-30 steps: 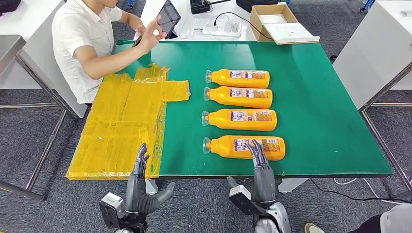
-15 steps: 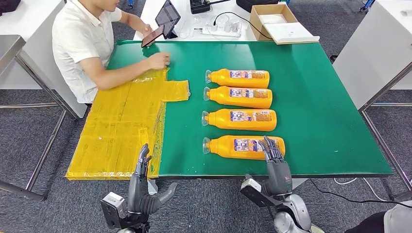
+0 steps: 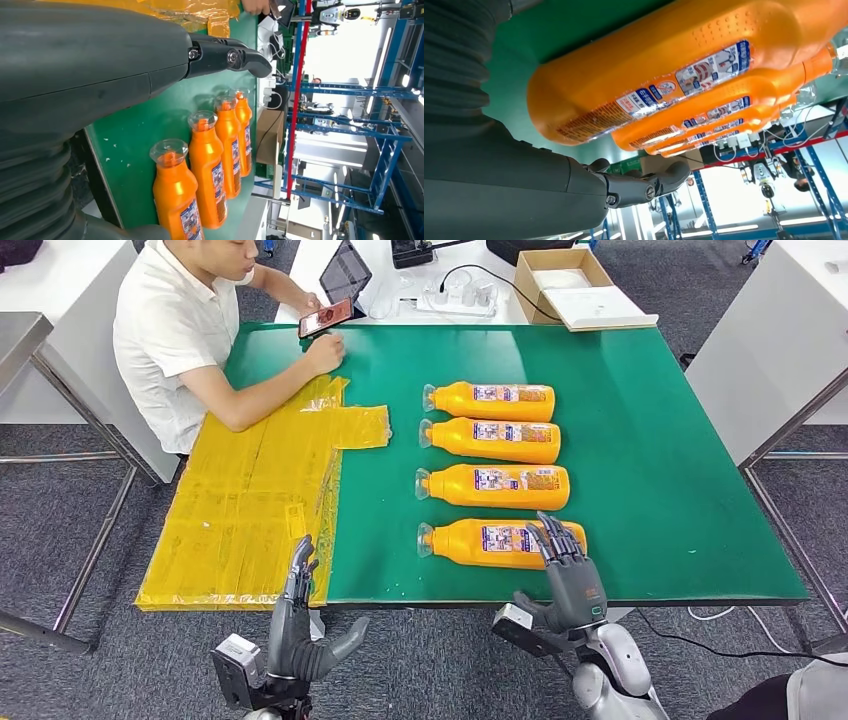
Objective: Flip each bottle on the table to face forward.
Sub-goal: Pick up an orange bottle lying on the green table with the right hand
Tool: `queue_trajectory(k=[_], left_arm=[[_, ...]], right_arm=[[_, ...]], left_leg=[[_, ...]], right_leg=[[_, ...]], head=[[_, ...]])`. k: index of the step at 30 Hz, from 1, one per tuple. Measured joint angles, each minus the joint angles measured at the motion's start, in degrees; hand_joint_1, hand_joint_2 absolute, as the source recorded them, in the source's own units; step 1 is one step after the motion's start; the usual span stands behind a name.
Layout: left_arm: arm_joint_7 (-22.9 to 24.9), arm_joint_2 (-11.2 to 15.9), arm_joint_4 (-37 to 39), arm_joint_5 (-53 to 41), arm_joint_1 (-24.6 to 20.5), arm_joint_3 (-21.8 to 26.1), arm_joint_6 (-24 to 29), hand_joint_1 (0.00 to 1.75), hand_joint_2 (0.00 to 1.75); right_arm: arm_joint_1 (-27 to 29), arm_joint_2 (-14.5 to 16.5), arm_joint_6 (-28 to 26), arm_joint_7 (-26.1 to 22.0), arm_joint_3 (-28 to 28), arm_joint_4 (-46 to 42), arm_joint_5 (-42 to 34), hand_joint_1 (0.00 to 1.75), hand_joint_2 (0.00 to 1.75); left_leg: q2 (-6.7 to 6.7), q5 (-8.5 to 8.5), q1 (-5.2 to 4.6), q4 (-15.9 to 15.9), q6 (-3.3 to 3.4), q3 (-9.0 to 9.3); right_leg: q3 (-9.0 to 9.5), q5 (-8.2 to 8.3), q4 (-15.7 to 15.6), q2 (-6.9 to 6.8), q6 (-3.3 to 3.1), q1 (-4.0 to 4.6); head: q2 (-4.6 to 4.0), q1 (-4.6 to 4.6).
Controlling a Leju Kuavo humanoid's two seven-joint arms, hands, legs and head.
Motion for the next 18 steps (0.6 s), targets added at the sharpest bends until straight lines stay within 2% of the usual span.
queue_trajectory(k=[11, 18], left_arm=[[0.13, -0.02, 0.05, -0.88, 0.01, -0.09, -1.02, 0.0, 1.75], [0.19, 0.0, 0.05, -1.48, 0.11, -0.09, -1.38, 0.0, 1.75]], right_arm=[[-1.18, -0.44, -0.04, 1.71, 1.16, -0.18, 3.84, 0.0, 1.75], [-4.27, -1.03, 3.68, 6.53, 2.74, 1.0, 4.39, 0.0, 1.75]], left_leg=[[0.0, 0.0, -0.01, 0.0, 0.0, -0.02], [-0.01, 0.02, -0.01, 0.0, 0.02, -0.01]], right_leg=[[0.01, 0.0, 0.0, 0.0, 0.0, -0.02], [0.01, 0.0, 0.0, 0.0, 0.0, -0.01]], head=[[0.0, 0.0], [0.0, -0.01]])
